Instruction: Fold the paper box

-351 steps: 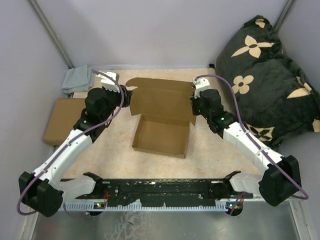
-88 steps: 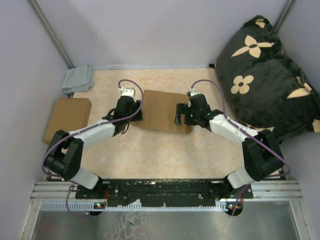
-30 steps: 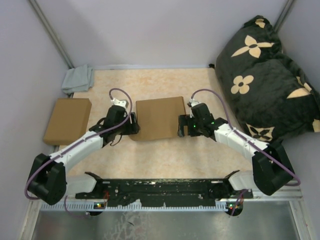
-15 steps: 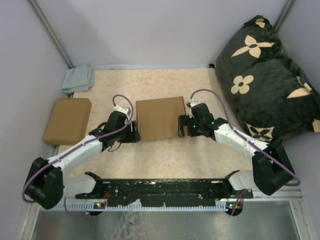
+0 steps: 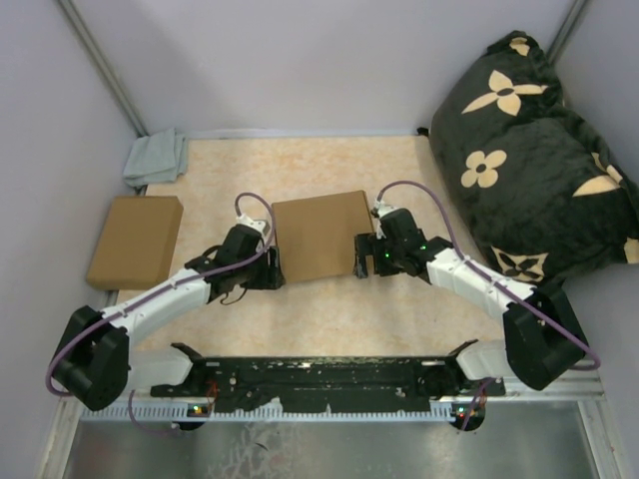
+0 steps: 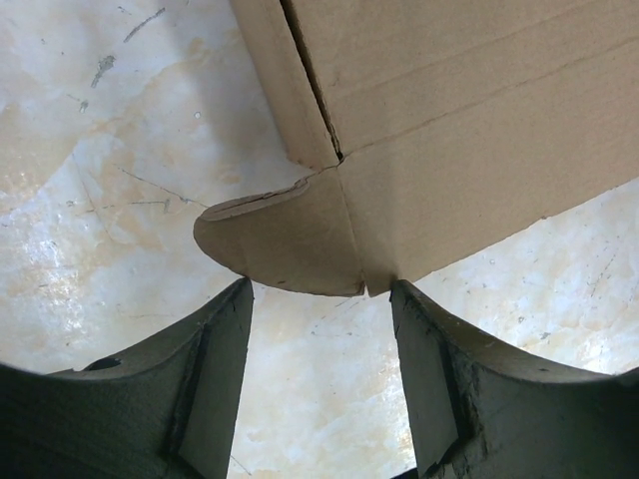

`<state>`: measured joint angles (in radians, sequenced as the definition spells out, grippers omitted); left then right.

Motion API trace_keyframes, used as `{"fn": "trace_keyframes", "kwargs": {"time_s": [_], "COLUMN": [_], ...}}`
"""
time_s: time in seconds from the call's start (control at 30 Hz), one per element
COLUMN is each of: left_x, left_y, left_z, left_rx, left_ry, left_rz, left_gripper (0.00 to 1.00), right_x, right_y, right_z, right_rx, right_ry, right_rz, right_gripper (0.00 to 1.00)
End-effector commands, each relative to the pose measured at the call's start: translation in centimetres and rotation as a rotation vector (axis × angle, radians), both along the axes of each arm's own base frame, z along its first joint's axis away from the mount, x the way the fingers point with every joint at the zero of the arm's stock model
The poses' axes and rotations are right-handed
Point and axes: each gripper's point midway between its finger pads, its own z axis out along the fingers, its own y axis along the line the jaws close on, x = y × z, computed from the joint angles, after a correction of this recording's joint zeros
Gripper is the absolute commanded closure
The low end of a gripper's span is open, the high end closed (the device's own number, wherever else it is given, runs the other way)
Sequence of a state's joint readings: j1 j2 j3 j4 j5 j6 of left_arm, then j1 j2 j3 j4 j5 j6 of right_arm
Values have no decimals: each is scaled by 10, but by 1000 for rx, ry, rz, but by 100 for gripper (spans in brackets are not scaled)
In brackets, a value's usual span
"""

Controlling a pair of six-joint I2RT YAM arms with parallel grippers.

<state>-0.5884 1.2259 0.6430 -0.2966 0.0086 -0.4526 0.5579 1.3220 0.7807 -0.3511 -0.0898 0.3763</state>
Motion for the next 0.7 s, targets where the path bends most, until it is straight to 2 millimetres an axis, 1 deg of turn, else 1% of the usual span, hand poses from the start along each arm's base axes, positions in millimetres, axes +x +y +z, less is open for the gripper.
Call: {"fn": "trace_keyframes", "kwargs": {"time_s": [0.0,0.17,0.37,0.47,0.67], "left_x": [10,13,13,14,19], "left_y": [0,8,7,8,4], "left_z": [24,36,39,36,25], "left_rx": [-4,18,33,40,53], "left_ry": [-58,-90,-69,-76,-69], "left_rz": [34,61,52,47,29], "left_gripper": [36,35,35,35,34], "right_x": [7,11,17,20,27], "right_y": [-4,-5,-4,-2,0], "right_z": [15,18,26,27,23], "right_rx": [-12,-23,-28,-24,-40], "right_ry": [-73,-84,-100,-107,-102], "right_rz": [-20,-31,-36,-33,-36], "right_gripper": [9,9,9,9,9]}}
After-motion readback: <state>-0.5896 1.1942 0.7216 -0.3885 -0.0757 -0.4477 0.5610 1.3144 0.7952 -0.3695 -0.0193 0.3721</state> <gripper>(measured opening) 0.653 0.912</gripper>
